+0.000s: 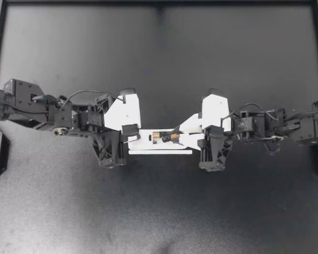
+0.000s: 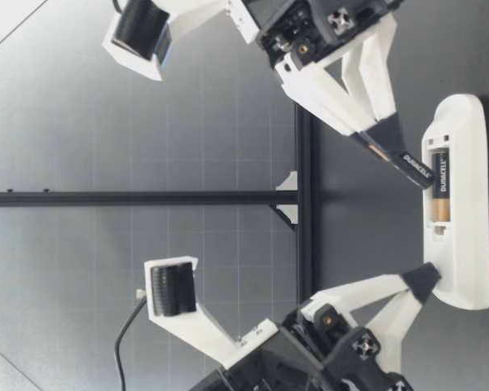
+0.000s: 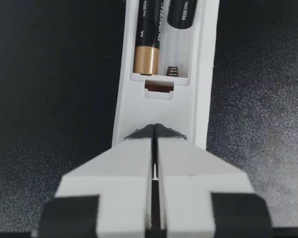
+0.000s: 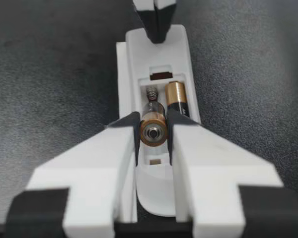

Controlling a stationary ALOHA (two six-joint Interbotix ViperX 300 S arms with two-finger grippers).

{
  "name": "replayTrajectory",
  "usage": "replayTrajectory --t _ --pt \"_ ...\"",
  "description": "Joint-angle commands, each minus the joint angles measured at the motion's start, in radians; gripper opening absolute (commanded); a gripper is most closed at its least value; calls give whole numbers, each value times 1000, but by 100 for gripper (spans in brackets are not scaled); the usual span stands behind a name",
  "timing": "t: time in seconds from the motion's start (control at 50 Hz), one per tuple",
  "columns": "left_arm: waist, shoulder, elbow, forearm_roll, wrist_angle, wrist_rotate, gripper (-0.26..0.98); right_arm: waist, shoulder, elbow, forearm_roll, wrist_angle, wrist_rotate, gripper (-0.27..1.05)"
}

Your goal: Place the battery into the slot of the remote controller.

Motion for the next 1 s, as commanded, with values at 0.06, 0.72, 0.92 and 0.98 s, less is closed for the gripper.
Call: replayTrajectory --t 0.06,0.72,0.92,0.98 --pt "3 -9 6 -2 0 0 -14 -15 -3 -23 2 -5 -3 1" --pt "3 -9 3 -3 -2 0 -14 -15 41 -75 -2 95 0 1" --pt "3 -9 2 -3 -2 -2 -14 -14 43 -97 -3 156 -2 1" --pt "3 -11 2 -3 -2 -2 -14 -15 43 -101 -5 173 -2 2"
